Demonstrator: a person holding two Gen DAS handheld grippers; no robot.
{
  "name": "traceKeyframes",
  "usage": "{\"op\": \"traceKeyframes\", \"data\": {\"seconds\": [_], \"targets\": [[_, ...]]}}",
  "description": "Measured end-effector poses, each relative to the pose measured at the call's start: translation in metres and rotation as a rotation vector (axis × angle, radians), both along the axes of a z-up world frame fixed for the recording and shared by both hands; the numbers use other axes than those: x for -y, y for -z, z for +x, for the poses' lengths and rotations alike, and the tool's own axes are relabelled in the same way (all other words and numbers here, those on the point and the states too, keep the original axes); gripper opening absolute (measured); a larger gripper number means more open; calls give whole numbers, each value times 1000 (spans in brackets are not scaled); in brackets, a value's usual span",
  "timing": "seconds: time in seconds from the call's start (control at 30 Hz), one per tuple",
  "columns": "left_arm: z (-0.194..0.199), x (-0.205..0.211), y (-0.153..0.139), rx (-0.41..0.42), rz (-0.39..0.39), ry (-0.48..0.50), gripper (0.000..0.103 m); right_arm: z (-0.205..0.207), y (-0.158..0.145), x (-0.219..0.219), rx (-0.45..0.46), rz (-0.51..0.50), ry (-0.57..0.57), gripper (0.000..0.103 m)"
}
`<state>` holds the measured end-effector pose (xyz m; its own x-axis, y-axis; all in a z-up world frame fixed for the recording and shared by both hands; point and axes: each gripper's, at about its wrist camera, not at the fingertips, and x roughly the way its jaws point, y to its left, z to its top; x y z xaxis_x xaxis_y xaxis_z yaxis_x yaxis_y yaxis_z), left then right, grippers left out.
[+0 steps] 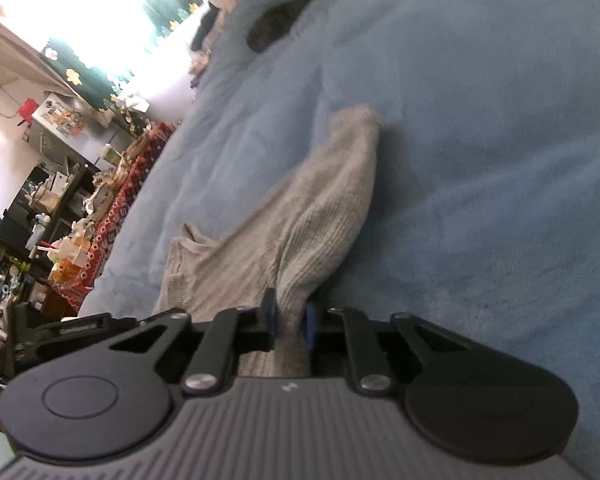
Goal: Fold clothes
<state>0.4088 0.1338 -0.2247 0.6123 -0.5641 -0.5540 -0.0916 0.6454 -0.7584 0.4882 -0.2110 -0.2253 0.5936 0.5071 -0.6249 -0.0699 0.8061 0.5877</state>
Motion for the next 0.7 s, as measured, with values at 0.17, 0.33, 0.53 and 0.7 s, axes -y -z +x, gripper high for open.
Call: {"op": "traceKeyframes", "data": {"seconds": [0.17, 0.33, 0.53, 0.7], "targets": [[-18, 11, -54, 118, 78, 32, 14, -19, -51, -11, 85, -18, 5, 13], [-36, 22, -106, 198, 110, 61, 14, -53, -117, -13, 181, -17, 31, 13], [-78, 34, -148, 256, 142, 102, 14, -125, -173, -6, 287, -49, 4, 13], [-111, 39, -111, 201, 165, 139, 14, -187, -157, 3, 271, -73, -38, 14]]}}
